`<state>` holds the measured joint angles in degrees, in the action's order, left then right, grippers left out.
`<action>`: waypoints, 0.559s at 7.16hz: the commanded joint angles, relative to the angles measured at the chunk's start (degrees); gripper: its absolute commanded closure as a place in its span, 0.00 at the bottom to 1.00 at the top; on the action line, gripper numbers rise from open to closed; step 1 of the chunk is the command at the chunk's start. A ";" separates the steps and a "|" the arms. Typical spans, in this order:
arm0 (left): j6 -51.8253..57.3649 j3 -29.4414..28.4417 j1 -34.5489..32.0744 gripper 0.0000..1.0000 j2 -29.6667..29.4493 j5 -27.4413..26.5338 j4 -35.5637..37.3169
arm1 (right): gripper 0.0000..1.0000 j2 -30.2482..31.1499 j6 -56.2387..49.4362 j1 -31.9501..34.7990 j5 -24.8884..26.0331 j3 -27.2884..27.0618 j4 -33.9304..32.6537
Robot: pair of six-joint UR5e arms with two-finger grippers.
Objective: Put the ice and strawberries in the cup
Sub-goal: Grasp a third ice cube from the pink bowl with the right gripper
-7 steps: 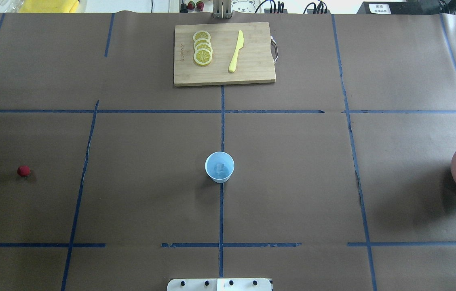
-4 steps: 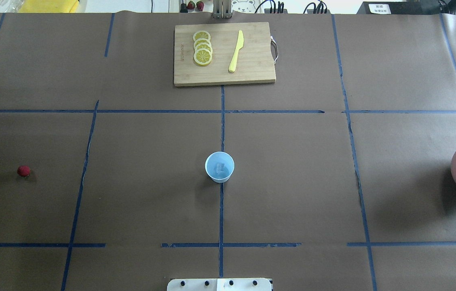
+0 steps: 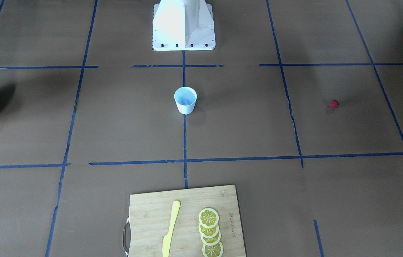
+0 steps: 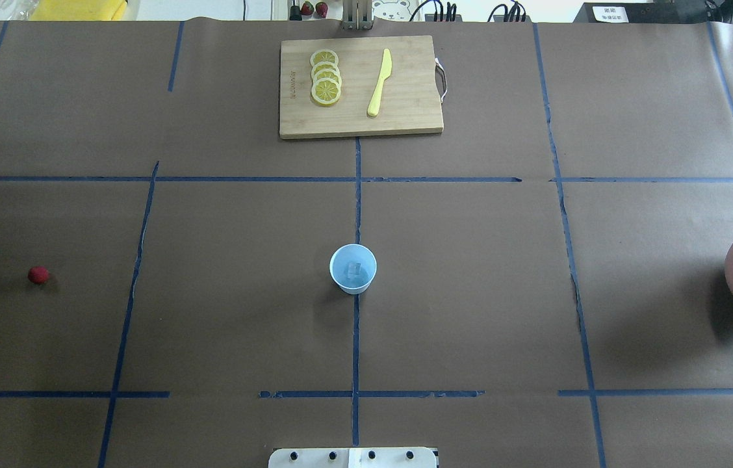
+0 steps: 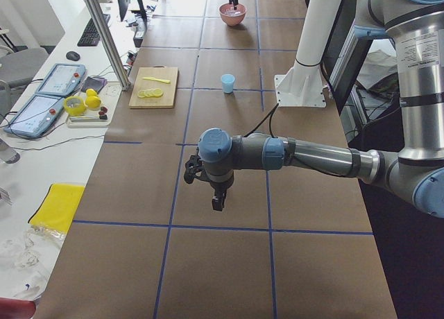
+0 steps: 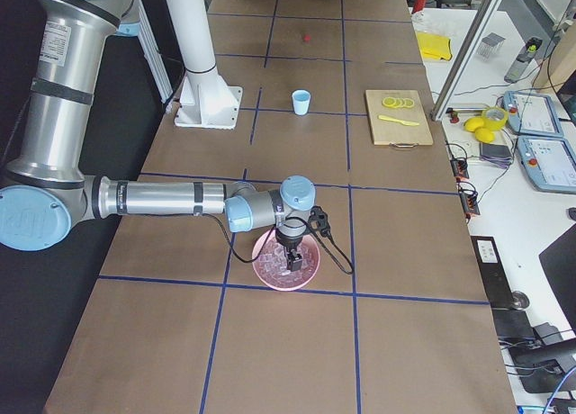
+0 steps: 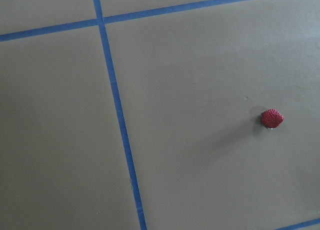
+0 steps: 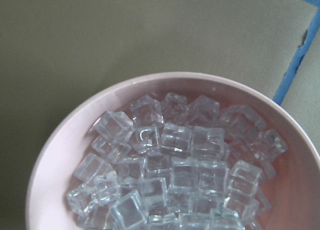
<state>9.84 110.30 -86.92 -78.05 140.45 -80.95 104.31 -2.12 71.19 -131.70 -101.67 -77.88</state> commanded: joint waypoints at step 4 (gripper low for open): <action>0.00 0.00 0.00 0.00 0.00 0.00 0.00 | 0.11 -0.69 0.27 -0.08 0.31 3.14 0.00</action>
<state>9.87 110.30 -86.89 -78.05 140.45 -80.95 103.92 -1.85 71.14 -131.48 -99.33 -77.87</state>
